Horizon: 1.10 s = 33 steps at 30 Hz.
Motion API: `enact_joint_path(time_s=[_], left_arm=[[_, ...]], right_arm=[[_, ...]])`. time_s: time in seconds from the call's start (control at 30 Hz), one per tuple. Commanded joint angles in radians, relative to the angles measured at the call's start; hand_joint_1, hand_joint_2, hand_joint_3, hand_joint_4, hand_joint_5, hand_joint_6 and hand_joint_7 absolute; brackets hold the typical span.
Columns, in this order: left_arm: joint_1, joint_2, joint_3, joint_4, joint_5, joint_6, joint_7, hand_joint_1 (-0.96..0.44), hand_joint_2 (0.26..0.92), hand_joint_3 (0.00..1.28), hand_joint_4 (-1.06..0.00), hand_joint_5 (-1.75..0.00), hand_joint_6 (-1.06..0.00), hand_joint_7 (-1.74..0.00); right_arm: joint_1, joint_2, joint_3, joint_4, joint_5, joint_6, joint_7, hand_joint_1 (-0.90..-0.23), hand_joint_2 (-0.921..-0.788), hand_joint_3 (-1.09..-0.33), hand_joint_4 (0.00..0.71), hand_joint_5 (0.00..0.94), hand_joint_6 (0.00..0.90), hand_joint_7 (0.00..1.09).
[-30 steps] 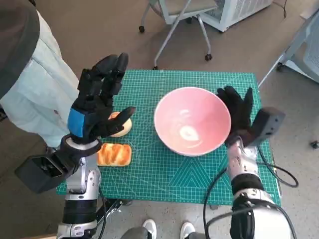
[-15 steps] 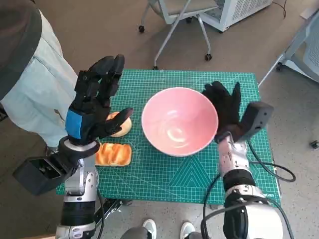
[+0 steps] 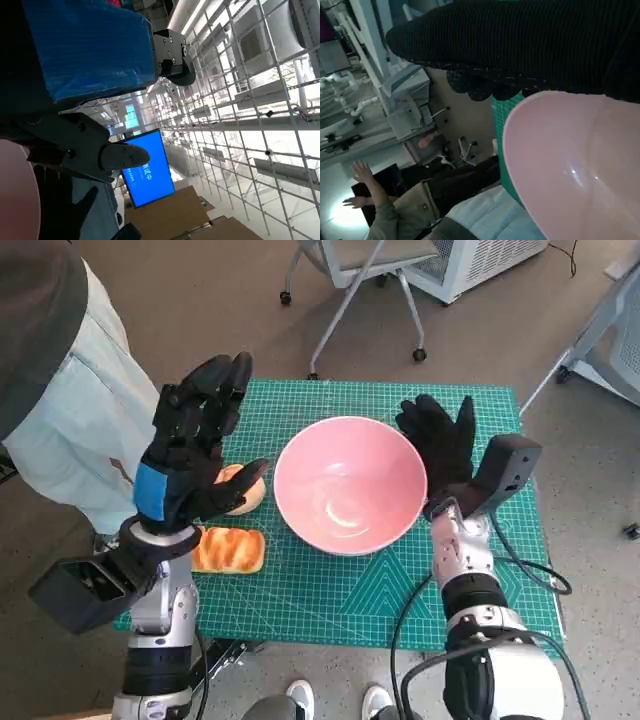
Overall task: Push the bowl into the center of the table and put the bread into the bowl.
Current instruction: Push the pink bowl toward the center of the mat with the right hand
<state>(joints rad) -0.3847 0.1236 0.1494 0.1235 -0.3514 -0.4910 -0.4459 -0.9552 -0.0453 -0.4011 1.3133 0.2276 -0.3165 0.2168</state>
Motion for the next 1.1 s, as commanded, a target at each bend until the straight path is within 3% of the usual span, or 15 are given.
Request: enact_joint_path(time_s=[0.03,0.33,0.47,0.67,0.87,1.1], left_arm=[[0.01,0.009,0.0,-0.007,0.008,-0.015,-0.003,-0.22,0.921,0.32,-0.17,-0.02,0.0,-0.6],[-0.012,0.0,-0.003,0.019,0.012,-0.021,0.004,-0.21,0.921,0.33,-0.17,-0.02,0.0,-0.61],[-0.026,-0.008,-0.012,0.032,0.012,-0.02,0.006,-0.21,0.921,0.33,-0.17,-0.02,0.0,-0.61],[-0.044,-0.017,-0.026,0.044,0.013,-0.018,0.002,-0.21,0.921,0.34,-0.17,-0.02,0.0,-0.61],[-0.062,-0.017,-0.037,0.049,0.001,-0.009,-0.011,-0.21,0.921,0.34,-0.17,-0.01,0.0,-0.59],[-0.087,-0.018,-0.043,0.049,-0.024,0.018,-0.032,-0.22,0.921,0.34,-0.18,-0.02,0.0,-0.59]], right_arm=[[0.008,-0.027,0.006,-0.002,-0.014,-0.027,0.016,-0.612,-0.921,-0.84,0.157,0.0,0.226,0.14],[0.02,-0.048,0.05,-0.057,-0.039,-0.187,0.071,-0.618,-0.921,-0.853,0.132,0.0,0.199,0.12],[0.046,-0.054,0.078,-0.11,-0.054,-0.312,0.126,-0.613,-0.921,-0.853,0.121,0.0,0.195,0.12],[0.089,-0.052,0.118,-0.218,-0.052,-0.434,0.18,-0.635,-0.921,-0.825,0.127,0.005,0.2,0.13],[0.17,-0.045,0.167,-0.393,-0.038,-0.493,0.228,-0.66,-0.921,-0.805,0.146,0.012,0.214,0.14],[0.255,-0.047,0.226,-0.568,-0.025,-0.494,0.263,-0.696,-0.921,-0.789,0.163,0.017,0.233,0.17]])
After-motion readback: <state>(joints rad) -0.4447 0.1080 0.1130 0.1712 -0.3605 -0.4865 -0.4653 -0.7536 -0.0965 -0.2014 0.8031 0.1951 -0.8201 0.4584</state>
